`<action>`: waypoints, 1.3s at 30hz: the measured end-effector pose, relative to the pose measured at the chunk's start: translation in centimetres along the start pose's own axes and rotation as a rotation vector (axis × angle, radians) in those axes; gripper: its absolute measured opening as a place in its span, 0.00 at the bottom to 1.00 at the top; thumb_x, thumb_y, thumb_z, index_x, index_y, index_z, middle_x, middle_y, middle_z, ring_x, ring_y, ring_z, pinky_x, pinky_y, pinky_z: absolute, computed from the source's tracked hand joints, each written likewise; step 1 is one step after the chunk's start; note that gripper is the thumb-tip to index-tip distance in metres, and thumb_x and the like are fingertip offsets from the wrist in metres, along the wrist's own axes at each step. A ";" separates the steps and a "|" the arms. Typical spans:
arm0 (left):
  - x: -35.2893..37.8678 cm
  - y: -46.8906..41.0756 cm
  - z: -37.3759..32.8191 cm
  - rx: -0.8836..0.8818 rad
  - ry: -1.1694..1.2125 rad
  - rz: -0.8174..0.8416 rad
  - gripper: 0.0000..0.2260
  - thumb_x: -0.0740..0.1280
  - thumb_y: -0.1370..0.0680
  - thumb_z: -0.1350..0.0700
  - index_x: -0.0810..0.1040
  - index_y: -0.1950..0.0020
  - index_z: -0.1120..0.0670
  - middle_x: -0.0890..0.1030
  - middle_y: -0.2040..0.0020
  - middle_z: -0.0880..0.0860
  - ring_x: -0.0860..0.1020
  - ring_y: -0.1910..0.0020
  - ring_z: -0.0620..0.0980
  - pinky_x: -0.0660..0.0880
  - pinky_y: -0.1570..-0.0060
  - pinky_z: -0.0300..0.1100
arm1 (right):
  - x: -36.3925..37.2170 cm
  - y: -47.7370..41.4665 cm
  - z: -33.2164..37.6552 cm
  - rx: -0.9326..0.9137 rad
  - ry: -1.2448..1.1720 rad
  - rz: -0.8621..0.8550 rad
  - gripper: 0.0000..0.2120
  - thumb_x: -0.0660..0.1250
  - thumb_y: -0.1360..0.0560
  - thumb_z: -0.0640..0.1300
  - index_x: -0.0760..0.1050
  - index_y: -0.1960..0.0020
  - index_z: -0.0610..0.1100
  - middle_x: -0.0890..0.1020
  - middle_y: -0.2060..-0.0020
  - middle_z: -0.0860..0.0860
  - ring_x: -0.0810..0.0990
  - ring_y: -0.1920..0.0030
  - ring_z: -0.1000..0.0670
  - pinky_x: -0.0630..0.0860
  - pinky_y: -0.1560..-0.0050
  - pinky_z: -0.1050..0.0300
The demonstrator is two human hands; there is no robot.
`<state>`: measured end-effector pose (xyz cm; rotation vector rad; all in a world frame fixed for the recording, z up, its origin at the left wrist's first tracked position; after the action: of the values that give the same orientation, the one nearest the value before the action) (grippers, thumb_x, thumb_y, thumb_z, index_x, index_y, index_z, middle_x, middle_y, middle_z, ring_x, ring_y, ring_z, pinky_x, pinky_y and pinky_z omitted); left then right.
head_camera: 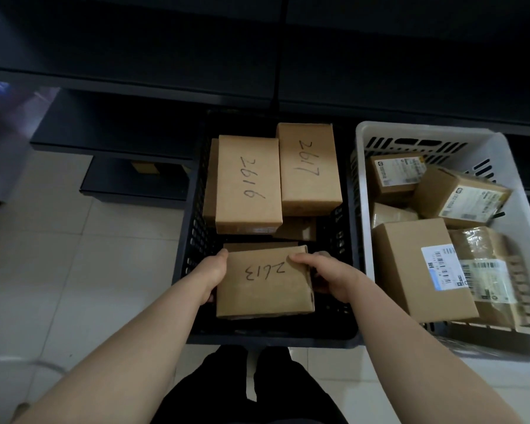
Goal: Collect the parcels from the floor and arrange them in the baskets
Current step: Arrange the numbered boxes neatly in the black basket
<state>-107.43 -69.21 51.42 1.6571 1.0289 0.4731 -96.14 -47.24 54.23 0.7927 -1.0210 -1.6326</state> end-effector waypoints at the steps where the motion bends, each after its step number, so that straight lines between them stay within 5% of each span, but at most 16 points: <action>1: -0.1 0.2 0.0 -0.001 -0.014 -0.001 0.27 0.51 0.19 0.37 0.69 0.29 0.53 0.76 0.36 0.57 0.74 0.39 0.57 0.68 0.34 0.55 | 0.0 0.4 0.2 0.001 -0.002 0.011 0.38 0.78 0.37 0.59 0.68 0.34 0.46 0.79 0.42 0.44 0.79 0.43 0.43 0.76 0.39 0.44; 5: 0.2 1.0 0.2 0.011 -0.023 0.023 0.27 0.50 0.19 0.36 0.71 0.31 0.53 0.77 0.39 0.56 0.74 0.41 0.57 0.68 0.35 0.55 | -0.5 0.7 0.8 -0.018 0.018 0.011 0.50 0.82 0.50 0.64 0.70 0.33 0.47 0.81 0.42 0.44 0.82 0.44 0.42 0.78 0.44 0.41; 10: 1.5 1.2 0.4 0.010 0.009 0.070 0.26 0.52 0.20 0.35 0.70 0.31 0.50 0.77 0.39 0.56 0.75 0.41 0.58 0.71 0.37 0.58 | -2.0 2.5 1.9 -0.048 0.090 -0.061 0.56 0.80 0.54 0.69 0.69 0.32 0.46 0.82 0.44 0.44 0.81 0.45 0.43 0.77 0.42 0.42; 13: 2.1 1.2 0.6 0.001 0.030 0.057 0.28 0.51 0.21 0.35 0.68 0.28 0.51 0.76 0.37 0.58 0.74 0.40 0.60 0.71 0.37 0.60 | -3.0 4.7 3.1 -0.067 0.125 -0.126 0.58 0.79 0.51 0.69 0.63 0.30 0.44 0.80 0.44 0.43 0.80 0.46 0.43 0.78 0.44 0.44; 16: 2.0 1.4 0.5 0.012 0.032 -0.019 0.26 0.49 0.18 0.41 0.68 0.28 0.55 0.74 0.34 0.61 0.73 0.39 0.59 0.71 0.37 0.53 | -4.5 6.8 4.8 -0.121 0.184 -0.215 0.48 0.76 0.40 0.65 0.61 0.31 0.42 0.77 0.47 0.44 0.78 0.50 0.45 0.76 0.55 0.51; 19: 1.5 1.0 0.1 0.062 -0.073 -0.105 0.21 0.51 0.15 0.52 0.67 0.28 0.63 0.71 0.31 0.62 0.71 0.43 0.55 0.68 0.46 0.42 | -6.8 8.3 5.9 -0.142 0.287 -0.379 0.54 0.75 0.43 0.70 0.58 0.28 0.44 0.75 0.41 0.43 0.77 0.46 0.43 0.77 0.47 0.46; 22: 1.8 -1.0 0.2 0.096 -0.156 -0.082 0.13 0.55 0.17 0.61 0.77 0.41 0.64 0.77 0.43 0.63 0.74 0.50 0.56 0.71 0.51 0.43 | -7.8 9.4 6.3 -0.143 0.424 -0.520 0.55 0.73 0.41 0.71 0.55 0.26 0.45 0.74 0.39 0.43 0.75 0.47 0.42 0.76 0.49 0.46; 26: 2.0 -2.4 0.4 0.085 -0.163 -0.072 0.10 0.56 0.18 0.65 0.77 0.51 0.61 0.75 0.56 0.58 0.73 0.56 0.55 0.71 0.53 0.44 | -7.9 10.0 6.6 -0.118 0.611 -0.628 0.56 0.69 0.41 0.75 0.54 0.25 0.45 0.75 0.38 0.43 0.77 0.43 0.40 0.76 0.43 0.42; 32: 1.5 -5.3 1.1 0.053 -0.055 -0.071 0.11 0.59 0.18 0.58 0.77 0.48 0.64 0.80 0.50 0.60 0.79 0.51 0.58 0.77 0.48 0.49 | -6.2 9.7 7.2 -0.138 0.712 -0.657 0.50 0.66 0.37 0.74 0.56 0.28 0.43 0.75 0.53 0.49 0.77 0.50 0.44 0.77 0.50 0.47; 36: 1.3 -5.3 1.9 0.006 0.004 -0.047 0.12 0.61 0.19 0.56 0.77 0.41 0.61 0.80 0.51 0.58 0.76 0.59 0.54 0.72 0.64 0.43 | -5.2 8.8 6.8 -0.143 0.710 -0.650 0.51 0.67 0.38 0.75 0.55 0.28 0.45 0.75 0.51 0.49 0.79 0.50 0.44 0.75 0.58 0.51; 39: 2.5 -5.6 2.5 -0.053 0.067 0.045 0.13 0.63 0.21 0.50 0.75 0.39 0.53 0.78 0.45 0.54 0.75 0.50 0.52 0.71 0.50 0.44 | -5.1 8.5 6.6 -0.142 0.715 -0.653 0.50 0.66 0.38 0.75 0.56 0.29 0.46 0.77 0.51 0.48 0.79 0.53 0.46 0.74 0.63 0.53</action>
<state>-106.35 -68.34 44.90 1.6301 1.0209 0.5842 -97.07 -41.91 64.86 1.5686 -0.1291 -1.6981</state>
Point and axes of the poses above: each hand's wrist, its own y-axis away from the middle knuckle, its own x-axis out of the palm, z = x × y, the point moved 9 cm from there along -y, towards the middle knuckle
